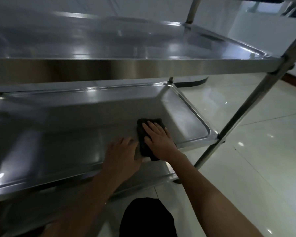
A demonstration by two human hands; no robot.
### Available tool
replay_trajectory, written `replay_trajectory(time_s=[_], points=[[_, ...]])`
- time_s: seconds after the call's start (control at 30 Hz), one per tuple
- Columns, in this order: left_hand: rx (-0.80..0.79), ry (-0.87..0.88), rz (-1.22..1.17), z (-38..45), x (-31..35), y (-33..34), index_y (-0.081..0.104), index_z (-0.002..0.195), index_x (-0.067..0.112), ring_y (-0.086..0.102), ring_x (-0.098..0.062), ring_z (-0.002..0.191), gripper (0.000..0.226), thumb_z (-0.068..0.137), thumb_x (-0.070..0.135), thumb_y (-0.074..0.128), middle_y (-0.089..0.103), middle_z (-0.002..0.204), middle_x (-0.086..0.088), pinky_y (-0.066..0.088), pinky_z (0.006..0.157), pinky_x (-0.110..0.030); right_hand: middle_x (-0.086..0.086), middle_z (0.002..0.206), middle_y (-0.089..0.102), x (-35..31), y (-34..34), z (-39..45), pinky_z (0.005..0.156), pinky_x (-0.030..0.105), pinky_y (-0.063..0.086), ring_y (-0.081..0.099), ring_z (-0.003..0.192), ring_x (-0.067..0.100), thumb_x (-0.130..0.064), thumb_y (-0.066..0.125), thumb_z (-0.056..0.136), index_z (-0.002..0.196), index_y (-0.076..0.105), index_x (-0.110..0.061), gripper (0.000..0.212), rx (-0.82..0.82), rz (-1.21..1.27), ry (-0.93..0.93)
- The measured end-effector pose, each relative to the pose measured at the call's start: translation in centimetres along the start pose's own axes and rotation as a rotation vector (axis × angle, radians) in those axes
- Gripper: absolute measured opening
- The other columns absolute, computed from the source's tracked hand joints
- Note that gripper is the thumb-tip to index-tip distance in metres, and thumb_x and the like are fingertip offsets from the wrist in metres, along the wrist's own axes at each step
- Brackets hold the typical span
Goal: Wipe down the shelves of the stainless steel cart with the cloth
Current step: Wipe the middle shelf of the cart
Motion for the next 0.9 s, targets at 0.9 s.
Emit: replay_trajectory(time_s=[0.9], points=[[-0.044, 0.064, -0.097, 7.2, 9.0, 4.2, 0.070, 0.111, 0.033, 0.052, -0.021, 0.129, 0.043, 0.082, 0.059, 0.052, 0.060, 0.127, 0.005, 0.035, 0.106, -0.049, -0.007, 0.168, 0.005, 17.8, -5.3, 1.4, 0.124, 0.046, 0.003, 0.001, 0.154, 0.015, -0.038, 0.025, 0.107, 0.159, 0.007, -0.035, 0.056, 0.036, -0.036, 0.199]])
Point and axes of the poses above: each hand's wrist, its own z-axis towards the middle knuckle, its own y-axis out of the palm, x = y × z, the point moved 9 cm from there along z, towards the middle knuckle
